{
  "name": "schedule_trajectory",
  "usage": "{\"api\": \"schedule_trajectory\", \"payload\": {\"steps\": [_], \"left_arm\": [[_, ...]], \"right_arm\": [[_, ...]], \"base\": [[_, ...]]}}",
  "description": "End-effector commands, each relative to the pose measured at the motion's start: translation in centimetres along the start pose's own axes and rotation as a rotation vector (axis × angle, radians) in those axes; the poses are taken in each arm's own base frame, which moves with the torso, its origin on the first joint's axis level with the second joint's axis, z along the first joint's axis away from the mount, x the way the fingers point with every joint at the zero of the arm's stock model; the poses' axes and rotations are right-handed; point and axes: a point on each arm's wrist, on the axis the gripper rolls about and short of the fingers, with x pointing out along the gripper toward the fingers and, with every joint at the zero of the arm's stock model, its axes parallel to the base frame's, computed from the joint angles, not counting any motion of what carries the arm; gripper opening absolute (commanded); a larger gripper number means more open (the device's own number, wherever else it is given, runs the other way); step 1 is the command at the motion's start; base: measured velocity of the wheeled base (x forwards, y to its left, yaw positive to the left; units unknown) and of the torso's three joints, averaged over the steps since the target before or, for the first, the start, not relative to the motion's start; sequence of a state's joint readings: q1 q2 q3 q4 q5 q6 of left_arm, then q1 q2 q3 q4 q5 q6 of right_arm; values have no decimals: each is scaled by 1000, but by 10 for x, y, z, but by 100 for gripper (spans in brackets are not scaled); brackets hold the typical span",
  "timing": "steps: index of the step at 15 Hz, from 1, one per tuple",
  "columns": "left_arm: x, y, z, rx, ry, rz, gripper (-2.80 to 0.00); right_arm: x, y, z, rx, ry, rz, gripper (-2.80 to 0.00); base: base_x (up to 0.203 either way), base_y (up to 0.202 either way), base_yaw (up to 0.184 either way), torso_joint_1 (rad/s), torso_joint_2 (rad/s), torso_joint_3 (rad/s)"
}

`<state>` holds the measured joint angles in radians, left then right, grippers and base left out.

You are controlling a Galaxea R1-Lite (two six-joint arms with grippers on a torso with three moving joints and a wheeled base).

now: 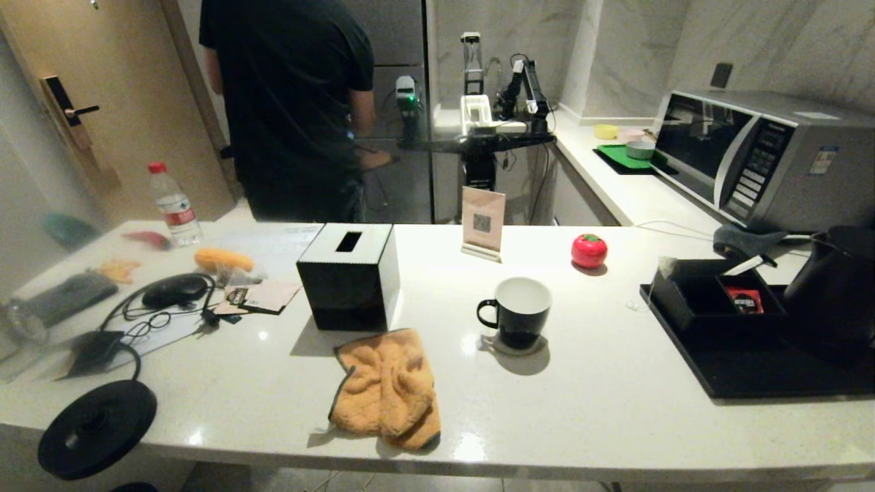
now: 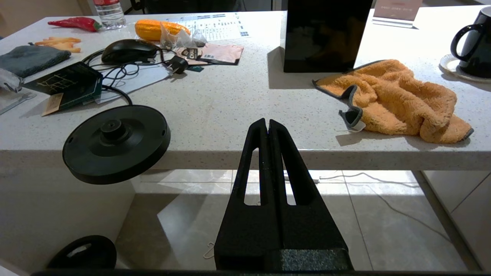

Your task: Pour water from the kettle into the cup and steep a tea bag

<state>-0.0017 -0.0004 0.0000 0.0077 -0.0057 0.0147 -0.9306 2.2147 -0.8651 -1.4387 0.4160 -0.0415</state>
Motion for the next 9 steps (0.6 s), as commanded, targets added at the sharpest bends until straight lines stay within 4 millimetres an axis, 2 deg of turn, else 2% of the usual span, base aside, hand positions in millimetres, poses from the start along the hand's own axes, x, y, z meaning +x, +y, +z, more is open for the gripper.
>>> {"api": "schedule_trajectory", "payload": {"steps": [1,9], "left_arm": [[0,0,0,-1,0,0,-280],[0,0,0,-1,0,0,-280]], "right_arm": [[0,-2,-1,-4,-4,-1,0],[10,-7,-9,4,-20,-8,0]], "base": [[0,0,0,0,0,0],[0,0,0,0,0,0]]}}
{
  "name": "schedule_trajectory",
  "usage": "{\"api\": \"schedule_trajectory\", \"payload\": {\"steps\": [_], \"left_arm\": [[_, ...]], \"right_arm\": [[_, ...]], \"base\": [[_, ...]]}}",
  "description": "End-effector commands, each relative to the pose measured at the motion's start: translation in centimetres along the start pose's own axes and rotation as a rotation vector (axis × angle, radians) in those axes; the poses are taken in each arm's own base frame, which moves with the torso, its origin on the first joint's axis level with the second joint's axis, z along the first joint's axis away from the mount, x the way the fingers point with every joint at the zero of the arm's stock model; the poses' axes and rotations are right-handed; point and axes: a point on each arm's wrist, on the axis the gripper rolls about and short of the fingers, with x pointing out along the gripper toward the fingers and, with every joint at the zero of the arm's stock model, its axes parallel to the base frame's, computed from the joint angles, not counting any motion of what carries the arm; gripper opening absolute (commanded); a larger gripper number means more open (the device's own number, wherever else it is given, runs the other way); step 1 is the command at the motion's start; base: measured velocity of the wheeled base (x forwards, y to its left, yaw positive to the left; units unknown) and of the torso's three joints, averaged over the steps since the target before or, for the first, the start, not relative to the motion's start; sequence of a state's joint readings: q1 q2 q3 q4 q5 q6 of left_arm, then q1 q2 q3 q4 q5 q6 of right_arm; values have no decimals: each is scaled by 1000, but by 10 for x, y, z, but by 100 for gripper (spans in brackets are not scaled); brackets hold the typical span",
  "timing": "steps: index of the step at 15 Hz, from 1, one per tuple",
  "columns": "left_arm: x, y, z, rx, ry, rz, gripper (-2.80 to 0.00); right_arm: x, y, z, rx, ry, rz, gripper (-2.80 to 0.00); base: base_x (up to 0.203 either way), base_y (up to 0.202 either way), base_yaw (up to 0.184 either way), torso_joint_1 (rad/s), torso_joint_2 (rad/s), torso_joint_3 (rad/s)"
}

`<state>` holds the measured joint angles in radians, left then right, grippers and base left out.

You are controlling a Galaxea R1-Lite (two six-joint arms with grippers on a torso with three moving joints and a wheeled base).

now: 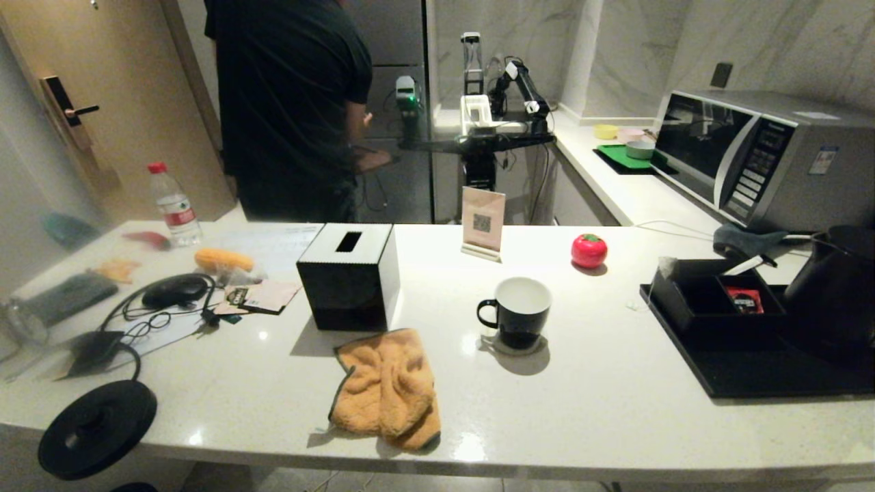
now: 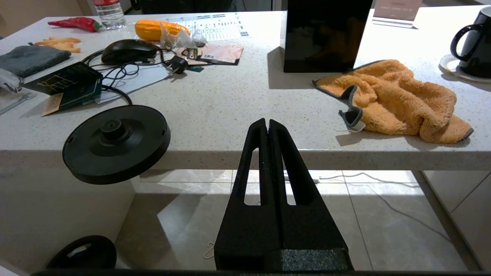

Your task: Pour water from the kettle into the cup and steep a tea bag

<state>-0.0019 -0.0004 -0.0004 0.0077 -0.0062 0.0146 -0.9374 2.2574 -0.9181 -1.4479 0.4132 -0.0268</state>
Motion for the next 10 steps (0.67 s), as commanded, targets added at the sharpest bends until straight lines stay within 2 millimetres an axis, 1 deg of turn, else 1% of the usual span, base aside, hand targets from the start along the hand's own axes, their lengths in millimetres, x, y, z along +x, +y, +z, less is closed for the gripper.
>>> {"api": "schedule_trajectory", "payload": {"steps": [1,3,6,10], "left_arm": [[0,0,0,-1,1,0,-280],[0,0,0,-1,1,0,-280],[0,0,0,-1,1,0,-280],[0,0,0,0,1,0,-280]], "right_arm": [[3,-1,-3,-3,-5,3,0],[7,-2,-4,-5,-10,4,0],[9,-2,-11,-3,-3,7,0],[14,-1,-13,-6,-13,14,0]], "base": [[0,0,0,0,0,0],[0,0,0,0,0,0],[0,0,0,0,0,0],[0,0,0,0,0,0]]}}
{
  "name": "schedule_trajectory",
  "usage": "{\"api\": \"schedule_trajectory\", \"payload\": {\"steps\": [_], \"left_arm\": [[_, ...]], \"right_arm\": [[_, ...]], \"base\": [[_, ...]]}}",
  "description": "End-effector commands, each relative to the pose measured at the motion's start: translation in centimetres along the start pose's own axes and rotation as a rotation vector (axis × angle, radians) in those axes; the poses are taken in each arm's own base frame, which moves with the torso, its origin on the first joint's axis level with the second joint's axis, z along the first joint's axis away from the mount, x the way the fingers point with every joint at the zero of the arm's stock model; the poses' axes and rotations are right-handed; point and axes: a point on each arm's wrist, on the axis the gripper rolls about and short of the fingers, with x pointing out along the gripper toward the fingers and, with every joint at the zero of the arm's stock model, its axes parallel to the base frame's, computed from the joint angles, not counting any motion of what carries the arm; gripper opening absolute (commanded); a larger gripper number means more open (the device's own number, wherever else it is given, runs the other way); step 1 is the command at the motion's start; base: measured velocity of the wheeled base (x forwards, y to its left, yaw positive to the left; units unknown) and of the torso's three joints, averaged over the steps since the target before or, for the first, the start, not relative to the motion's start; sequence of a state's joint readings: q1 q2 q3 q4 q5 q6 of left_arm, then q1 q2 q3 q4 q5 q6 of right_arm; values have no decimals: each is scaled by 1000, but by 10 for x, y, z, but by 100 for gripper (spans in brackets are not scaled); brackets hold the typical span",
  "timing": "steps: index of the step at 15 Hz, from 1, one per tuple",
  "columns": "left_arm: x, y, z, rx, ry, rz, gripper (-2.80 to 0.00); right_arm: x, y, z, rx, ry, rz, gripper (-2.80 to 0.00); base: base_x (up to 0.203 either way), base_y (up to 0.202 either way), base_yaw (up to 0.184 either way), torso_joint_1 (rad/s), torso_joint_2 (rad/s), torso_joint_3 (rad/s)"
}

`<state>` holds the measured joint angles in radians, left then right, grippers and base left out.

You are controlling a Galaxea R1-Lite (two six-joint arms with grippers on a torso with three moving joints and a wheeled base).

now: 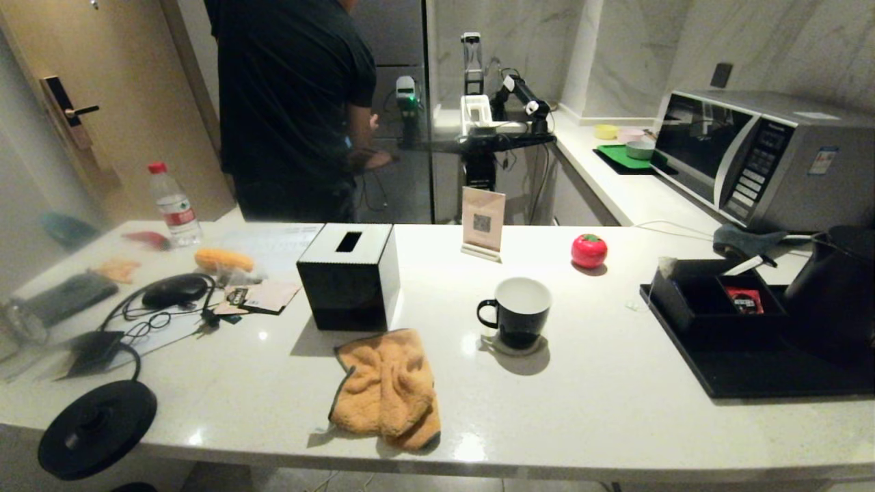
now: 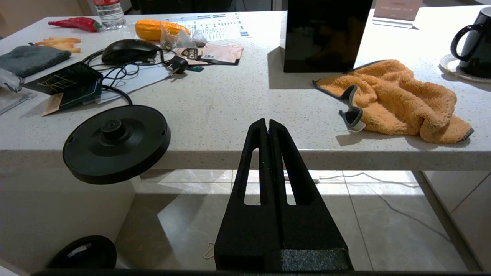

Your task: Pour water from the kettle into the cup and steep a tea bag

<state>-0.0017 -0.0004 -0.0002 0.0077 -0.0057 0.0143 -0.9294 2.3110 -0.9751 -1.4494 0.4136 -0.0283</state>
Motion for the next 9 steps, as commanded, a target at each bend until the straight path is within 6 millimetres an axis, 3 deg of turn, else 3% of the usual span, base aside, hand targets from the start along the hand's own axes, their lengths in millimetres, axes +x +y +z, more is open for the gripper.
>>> {"api": "schedule_trajectory", "payload": {"steps": [1,9], "left_arm": [[0,0,0,1,1,0,-280],[0,0,0,1,1,0,-280]], "right_arm": [[3,1,-2,-3,-7,8,0],[19,7,3,-13,-43,36,0]], "base": [[0,0,0,0,0,0],[0,0,0,0,0,0]]}}
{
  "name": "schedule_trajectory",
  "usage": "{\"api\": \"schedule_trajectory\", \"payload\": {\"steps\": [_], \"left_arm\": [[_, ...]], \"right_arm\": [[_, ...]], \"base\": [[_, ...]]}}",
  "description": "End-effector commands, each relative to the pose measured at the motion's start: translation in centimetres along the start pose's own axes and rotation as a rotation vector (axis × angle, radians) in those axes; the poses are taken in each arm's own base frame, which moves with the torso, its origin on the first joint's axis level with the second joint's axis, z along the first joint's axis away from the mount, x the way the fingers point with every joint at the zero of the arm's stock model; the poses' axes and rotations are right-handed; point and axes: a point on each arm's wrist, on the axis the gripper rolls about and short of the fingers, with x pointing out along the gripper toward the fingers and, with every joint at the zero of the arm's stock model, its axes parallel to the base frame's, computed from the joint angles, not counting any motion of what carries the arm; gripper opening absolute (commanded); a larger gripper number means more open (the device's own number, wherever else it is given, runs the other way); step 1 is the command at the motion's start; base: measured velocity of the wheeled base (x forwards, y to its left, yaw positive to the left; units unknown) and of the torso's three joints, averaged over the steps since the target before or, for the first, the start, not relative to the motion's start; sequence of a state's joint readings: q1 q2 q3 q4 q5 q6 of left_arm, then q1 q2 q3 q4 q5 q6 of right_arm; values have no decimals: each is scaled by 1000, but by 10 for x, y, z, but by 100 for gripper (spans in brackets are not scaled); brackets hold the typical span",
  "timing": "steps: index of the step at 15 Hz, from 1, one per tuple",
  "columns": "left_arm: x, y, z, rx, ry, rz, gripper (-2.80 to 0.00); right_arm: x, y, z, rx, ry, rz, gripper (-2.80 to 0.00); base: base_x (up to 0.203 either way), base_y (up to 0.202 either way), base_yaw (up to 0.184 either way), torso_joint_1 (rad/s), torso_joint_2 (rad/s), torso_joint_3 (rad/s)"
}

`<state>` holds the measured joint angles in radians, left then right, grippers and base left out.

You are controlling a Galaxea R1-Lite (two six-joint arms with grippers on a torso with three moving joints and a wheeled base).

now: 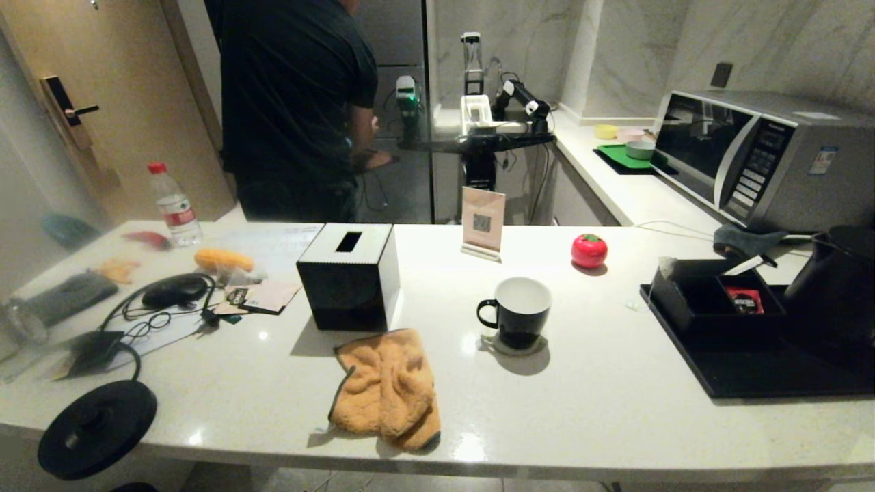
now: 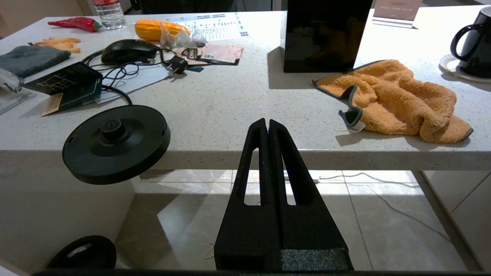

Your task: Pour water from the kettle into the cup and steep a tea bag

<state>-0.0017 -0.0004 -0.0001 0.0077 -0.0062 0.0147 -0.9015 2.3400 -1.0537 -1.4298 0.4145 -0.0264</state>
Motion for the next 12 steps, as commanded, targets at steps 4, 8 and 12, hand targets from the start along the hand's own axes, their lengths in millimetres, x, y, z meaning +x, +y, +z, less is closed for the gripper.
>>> {"api": "schedule_trajectory", "payload": {"steps": [4,8,12], "left_arm": [[0,0,0,-1,1,0,-280],[0,0,0,0,1,0,-280],[0,0,0,-1,1,0,-280]], "right_arm": [[10,1,4,-14,-34,14,0],[18,-1,7,-15,-37,16,0],[18,-1,4,-13,-33,17,0]], "base": [[0,0,0,0,0,0],[0,0,0,0,0,0],[0,0,0,0,0,0]]}}
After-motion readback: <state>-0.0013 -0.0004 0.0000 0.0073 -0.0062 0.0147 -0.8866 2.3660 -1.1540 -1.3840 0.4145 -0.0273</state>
